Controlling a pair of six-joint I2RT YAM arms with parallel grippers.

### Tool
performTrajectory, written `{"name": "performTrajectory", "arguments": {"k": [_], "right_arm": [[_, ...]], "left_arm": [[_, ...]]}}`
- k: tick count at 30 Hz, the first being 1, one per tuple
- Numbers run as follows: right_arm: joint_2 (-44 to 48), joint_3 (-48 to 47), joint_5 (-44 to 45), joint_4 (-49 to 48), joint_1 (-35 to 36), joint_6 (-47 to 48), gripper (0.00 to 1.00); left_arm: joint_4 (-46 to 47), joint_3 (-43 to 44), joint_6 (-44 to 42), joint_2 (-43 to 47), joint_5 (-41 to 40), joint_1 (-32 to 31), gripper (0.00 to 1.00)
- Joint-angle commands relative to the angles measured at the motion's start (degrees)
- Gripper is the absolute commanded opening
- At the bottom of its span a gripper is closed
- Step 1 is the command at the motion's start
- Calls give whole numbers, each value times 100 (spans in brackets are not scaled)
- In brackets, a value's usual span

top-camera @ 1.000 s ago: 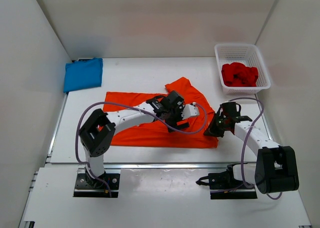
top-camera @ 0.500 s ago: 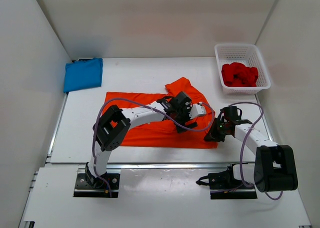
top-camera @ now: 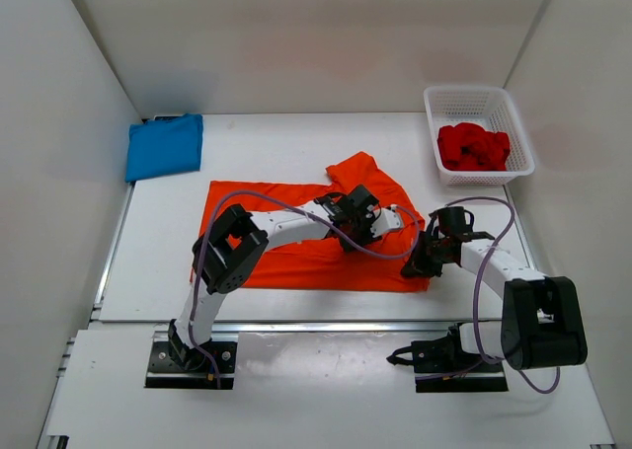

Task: Fold and stack the t-shirts
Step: Fold the flattened tshirt in 1/3 of the way, then grap the side of the flattened tshirt furthest away from the robot with both arms

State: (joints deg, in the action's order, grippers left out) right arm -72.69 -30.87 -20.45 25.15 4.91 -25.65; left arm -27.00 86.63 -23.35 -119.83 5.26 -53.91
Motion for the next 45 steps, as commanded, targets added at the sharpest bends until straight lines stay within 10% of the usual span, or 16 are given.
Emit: {"name": "performTrajectory", "arguments": {"k": [1, 3, 12, 22, 35, 45], "right_arm": [[-123, -120, 173, -2, 19, 130, 8], [-141, -103, 216, -44, -16, 104, 6], [-264, -42, 374, 201, -95, 16, 4], [-500, -252, 384, 324, -113, 113, 3], [-123, -1263, 340, 719, -139, 253, 15], [-1841, -5177, 595, 1852, 747, 719, 25]], "left_arm": [[46, 91, 128, 162, -42, 64, 39], [46, 73, 278, 266, -95, 170, 25], [-42, -296, 647, 496, 336, 741, 38], [2, -401, 1008, 592, -78, 1084, 91], [-683, 293, 1061, 1190, 239, 1400, 99], [-798, 153, 1914, 1682, -480, 3622, 99]]}}
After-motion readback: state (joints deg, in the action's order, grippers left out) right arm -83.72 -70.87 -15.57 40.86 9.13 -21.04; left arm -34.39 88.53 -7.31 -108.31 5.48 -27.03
